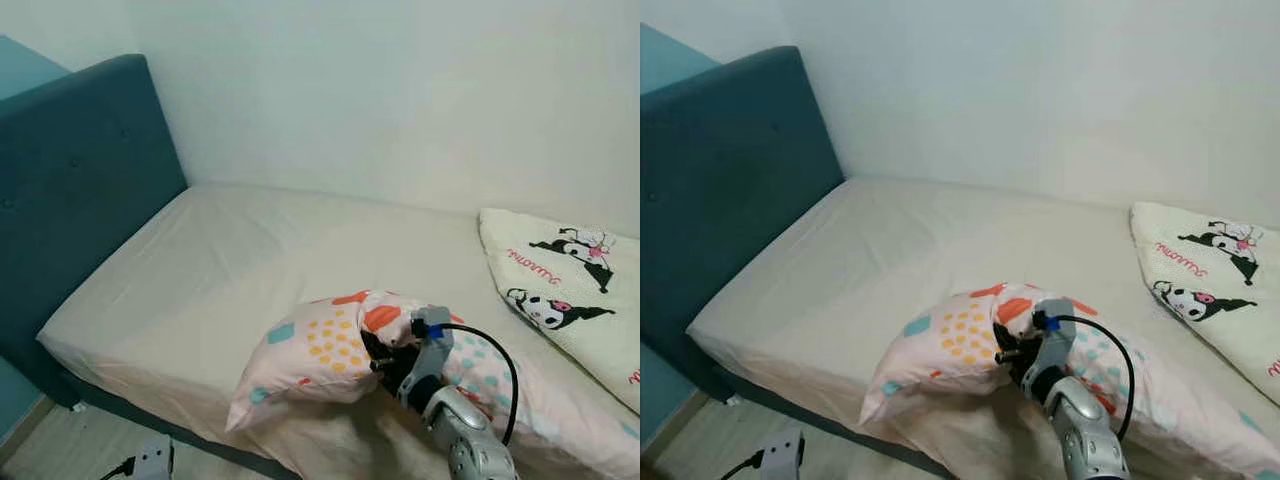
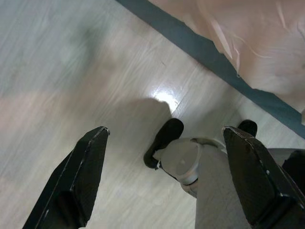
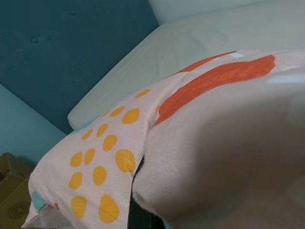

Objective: Clean up the room

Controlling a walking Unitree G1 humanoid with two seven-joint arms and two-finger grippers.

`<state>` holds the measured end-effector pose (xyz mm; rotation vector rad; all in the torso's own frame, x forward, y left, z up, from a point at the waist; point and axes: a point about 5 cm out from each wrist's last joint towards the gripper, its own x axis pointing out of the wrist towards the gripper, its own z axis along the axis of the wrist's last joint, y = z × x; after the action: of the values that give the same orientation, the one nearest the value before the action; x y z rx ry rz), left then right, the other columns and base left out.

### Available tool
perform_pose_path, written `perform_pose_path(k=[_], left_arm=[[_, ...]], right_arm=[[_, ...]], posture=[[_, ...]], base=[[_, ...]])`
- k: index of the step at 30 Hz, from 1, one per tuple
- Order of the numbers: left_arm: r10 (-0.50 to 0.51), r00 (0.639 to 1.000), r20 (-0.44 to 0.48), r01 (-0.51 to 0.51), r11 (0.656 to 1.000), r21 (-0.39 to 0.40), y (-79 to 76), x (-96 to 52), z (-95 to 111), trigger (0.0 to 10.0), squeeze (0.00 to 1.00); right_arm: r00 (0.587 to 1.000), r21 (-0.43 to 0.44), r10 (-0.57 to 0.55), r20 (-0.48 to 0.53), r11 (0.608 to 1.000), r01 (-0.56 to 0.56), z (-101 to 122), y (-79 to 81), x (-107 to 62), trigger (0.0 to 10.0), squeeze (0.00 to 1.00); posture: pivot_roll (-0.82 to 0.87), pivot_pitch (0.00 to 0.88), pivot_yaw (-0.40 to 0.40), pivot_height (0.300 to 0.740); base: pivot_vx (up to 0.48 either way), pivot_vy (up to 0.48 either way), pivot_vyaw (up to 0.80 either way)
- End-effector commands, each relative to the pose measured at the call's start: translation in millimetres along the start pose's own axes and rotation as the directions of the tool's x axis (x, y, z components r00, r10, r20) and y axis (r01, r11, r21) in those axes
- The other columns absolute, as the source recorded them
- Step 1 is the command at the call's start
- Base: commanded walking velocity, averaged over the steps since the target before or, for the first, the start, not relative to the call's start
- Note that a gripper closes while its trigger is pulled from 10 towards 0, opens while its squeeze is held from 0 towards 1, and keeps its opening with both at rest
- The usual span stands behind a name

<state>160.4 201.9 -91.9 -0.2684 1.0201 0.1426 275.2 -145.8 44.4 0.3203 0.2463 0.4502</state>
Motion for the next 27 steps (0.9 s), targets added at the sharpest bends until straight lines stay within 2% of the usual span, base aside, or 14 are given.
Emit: perform_pose_path(k=[1,3,10,27], left_arm=[[0.003,1.0,-0.022,-0.003,1.0,-0.007,-1.9,0.5,-2,10.0,0.0],[0.007,1.0,-0.02,-0.007,1.0,0.001,-2.2,0.8,-1,10.0,0.0],[0.001,1.0,0.006,-0.001,0.999,0.038,-4.2,1.5,4,10.0,0.0],[-0.02,0.999,0.035,0.02,1.0,0.022,-15.0,4.2,13,10.0,0.0]], right_arm=[[0.998,-0.038,0.055,0.013,0.998,-0.055,5,11.3,9.6,0.0,0.0],[0.998,-0.04,0.054,0.017,0.998,-0.053,7,10.9,10.4,0.0,0.0],[0.998,-0.056,0.05,0.047,0.997,-0.047,12,11.0,13.8,0.0,0.0],[0.996,-0.067,0.052,0.067,0.997,-0.047,16,8.7,16.4,0.0,0.0]], posture=[[0.0,0.0,-0.008,0.74],[0.0,0.0,-0.007,0.74],[0.0,0.0,-0.004,0.74],[0.0,0.0,-0.01,0.74]], base=[[-0.472,0.0,0.79],[-0.48,0.0,0.79],[0.0,0.0,0.79],[0.0,0.0,0.79]])
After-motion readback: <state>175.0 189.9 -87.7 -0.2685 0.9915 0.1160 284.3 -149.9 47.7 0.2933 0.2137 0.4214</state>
